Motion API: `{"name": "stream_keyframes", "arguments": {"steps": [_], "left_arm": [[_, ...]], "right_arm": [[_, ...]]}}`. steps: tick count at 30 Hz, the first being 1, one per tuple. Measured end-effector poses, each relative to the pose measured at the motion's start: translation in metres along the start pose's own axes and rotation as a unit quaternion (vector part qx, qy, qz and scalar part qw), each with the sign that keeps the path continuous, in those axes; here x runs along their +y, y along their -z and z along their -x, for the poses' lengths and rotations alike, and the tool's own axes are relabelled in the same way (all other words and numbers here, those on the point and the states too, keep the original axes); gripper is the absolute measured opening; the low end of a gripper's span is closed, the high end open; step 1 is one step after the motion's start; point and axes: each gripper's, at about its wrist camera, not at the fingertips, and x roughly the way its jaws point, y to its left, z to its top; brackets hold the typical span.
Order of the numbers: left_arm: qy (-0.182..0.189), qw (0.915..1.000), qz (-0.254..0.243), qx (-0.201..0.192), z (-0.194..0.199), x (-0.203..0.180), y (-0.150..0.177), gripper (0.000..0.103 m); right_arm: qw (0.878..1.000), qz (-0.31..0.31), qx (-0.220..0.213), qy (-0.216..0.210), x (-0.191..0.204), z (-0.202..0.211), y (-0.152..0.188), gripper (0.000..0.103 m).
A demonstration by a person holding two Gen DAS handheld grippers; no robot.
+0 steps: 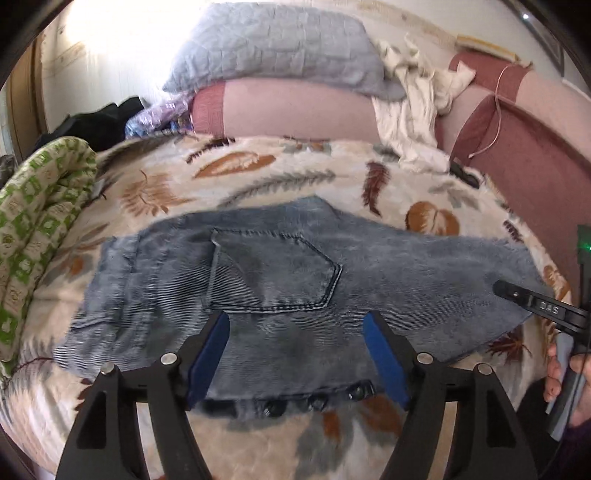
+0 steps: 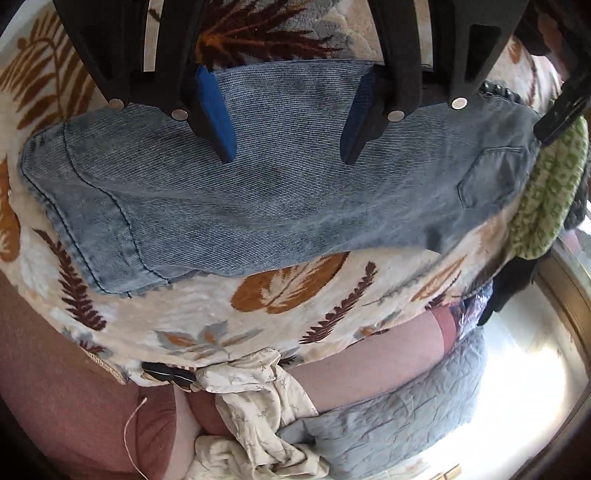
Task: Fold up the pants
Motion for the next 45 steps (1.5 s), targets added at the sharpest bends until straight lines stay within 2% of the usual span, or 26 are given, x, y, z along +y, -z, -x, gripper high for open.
{"name": "stream_keyframes", "arguments": {"steps": [4,7,13,16,23,30,33,36,40,45], "left_arm": [[0.006,0.9994,0.016,0.030,-0.021,0.003,0.008,0.075],[-0.001,0.9992,0.004,0.039,-0.029,0.001,0.018,0.075],[-0.021,0.9981,-0.050,0.029,-0.029,-0.012,0.033,0.075],[-0.021,0.9977,-0.059,0.025,-0.029,-0.012,0.039,0.075],[-0.025,0.9971,-0.069,0.023,-0.030,-0.012,0.043,0.075],[-0.026,0.9972,-0.069,0.008,-0.028,-0.012,0.044,0.076],[-0.007,0.9987,-0.051,-0.004,-0.020,-0.007,0.042,0.076],[0.009,0.9991,-0.036,-0.022,-0.009,-0.004,0.037,0.076],[0.005,0.9974,-0.050,-0.050,0.003,-0.010,0.029,0.076],[0.006,0.9962,-0.070,-0.053,0.003,-0.017,0.020,0.076]], "right_arm": [[1.000,0.021,0.002,0.022,0.007,-0.008,0.000,0.062],[0.998,0.039,0.007,0.041,0.012,-0.014,0.000,0.062],[0.993,0.082,0.020,0.082,0.026,-0.027,0.008,0.063],[0.990,0.102,0.031,0.095,0.030,-0.033,0.014,0.064],[0.988,0.106,0.051,0.102,0.031,-0.036,0.021,0.065],[0.987,0.108,0.050,0.104,0.033,-0.036,0.024,0.066],[0.991,0.090,0.033,0.092,0.031,-0.028,0.020,0.066],[0.992,0.100,-0.004,0.083,0.036,-0.015,0.016,0.066],[0.993,0.084,-0.047,0.062,0.031,0.002,0.008,0.066],[0.996,0.040,-0.056,0.065,0.008,0.010,-0.006,0.066]]}}
